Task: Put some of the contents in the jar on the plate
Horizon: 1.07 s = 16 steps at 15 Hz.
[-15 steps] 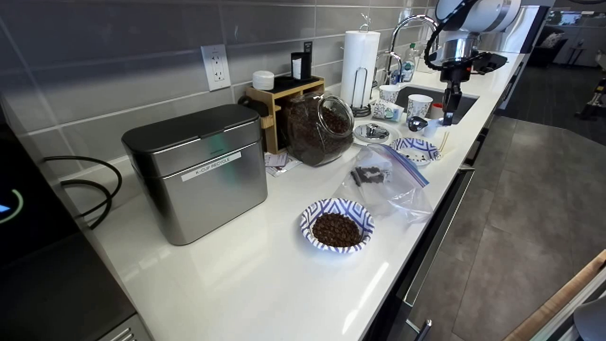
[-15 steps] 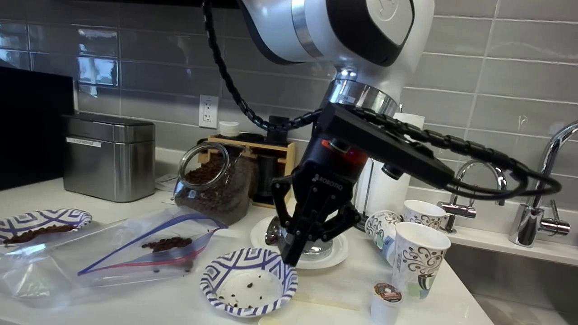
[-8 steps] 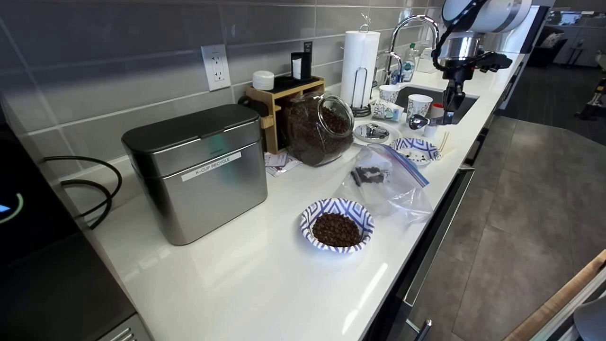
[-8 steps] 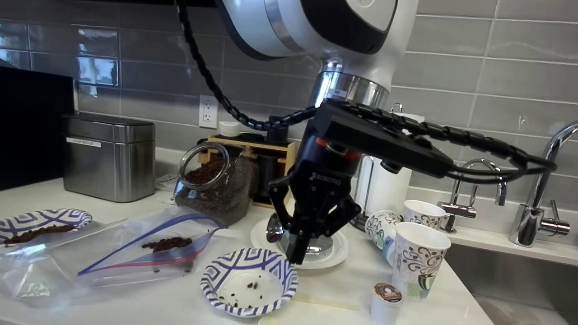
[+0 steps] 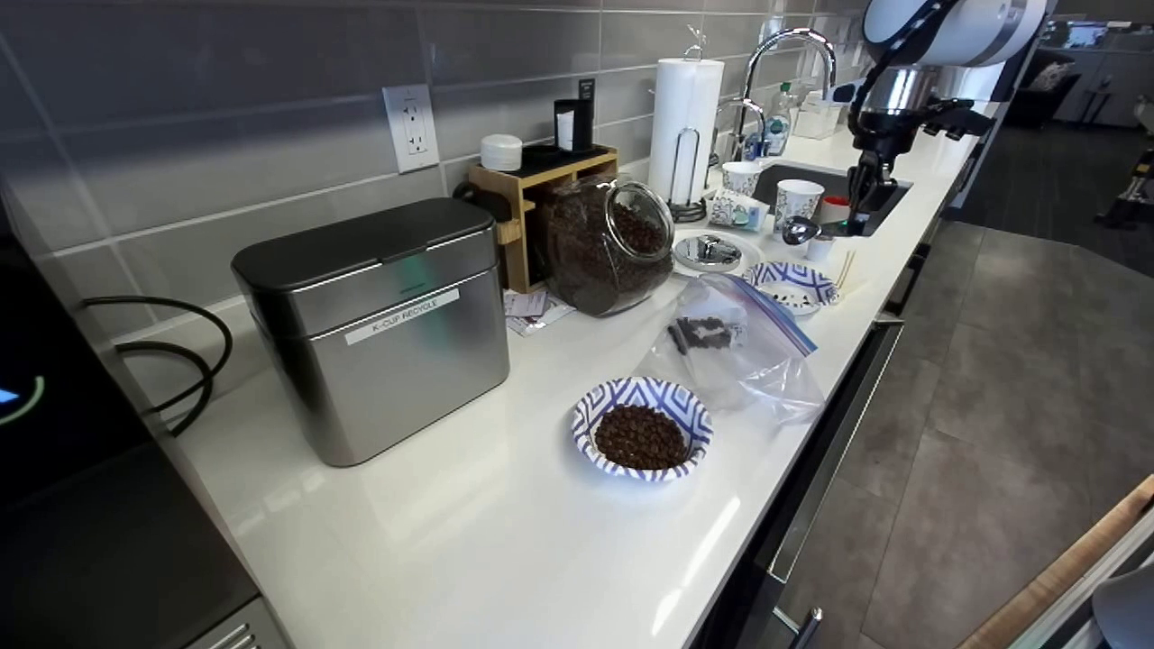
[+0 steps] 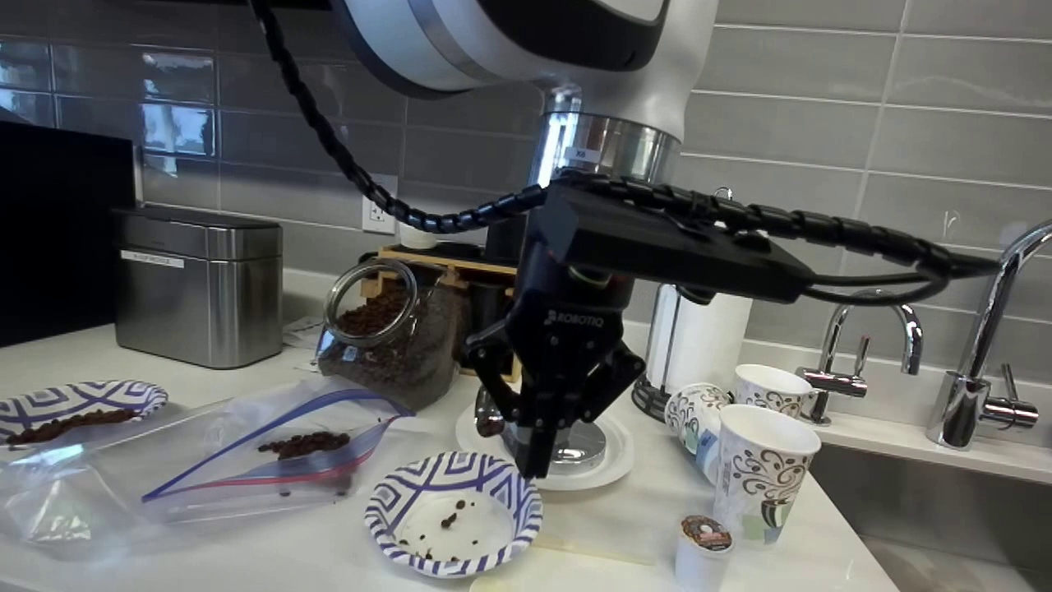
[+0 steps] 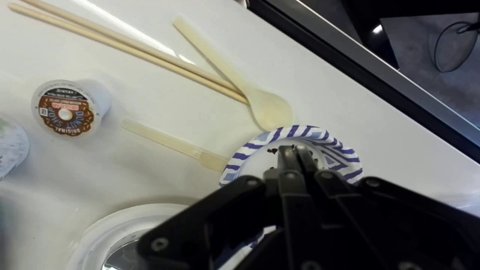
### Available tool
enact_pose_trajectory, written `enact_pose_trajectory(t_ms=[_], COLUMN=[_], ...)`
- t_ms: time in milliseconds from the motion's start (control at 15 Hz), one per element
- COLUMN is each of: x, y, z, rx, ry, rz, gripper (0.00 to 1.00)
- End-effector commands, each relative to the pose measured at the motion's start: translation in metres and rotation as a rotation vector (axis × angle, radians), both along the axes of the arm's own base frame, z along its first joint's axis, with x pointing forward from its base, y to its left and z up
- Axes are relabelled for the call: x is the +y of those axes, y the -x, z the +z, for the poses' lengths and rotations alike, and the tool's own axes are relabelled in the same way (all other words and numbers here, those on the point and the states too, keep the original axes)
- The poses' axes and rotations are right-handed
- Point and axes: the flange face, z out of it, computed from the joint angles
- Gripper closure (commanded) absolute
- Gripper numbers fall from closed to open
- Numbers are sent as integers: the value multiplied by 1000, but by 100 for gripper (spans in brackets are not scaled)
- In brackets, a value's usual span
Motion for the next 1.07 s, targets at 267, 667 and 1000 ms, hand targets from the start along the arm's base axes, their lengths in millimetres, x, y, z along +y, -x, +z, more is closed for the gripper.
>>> enact_pose_trajectory(t_ms=[267,667,1000], x=[11,18,21], y=[29,41,52], z=[7,14,18], rx=[-120,-200,-255], ry=[81,128,169], rz=[68,119,151], gripper=[99,99,99])
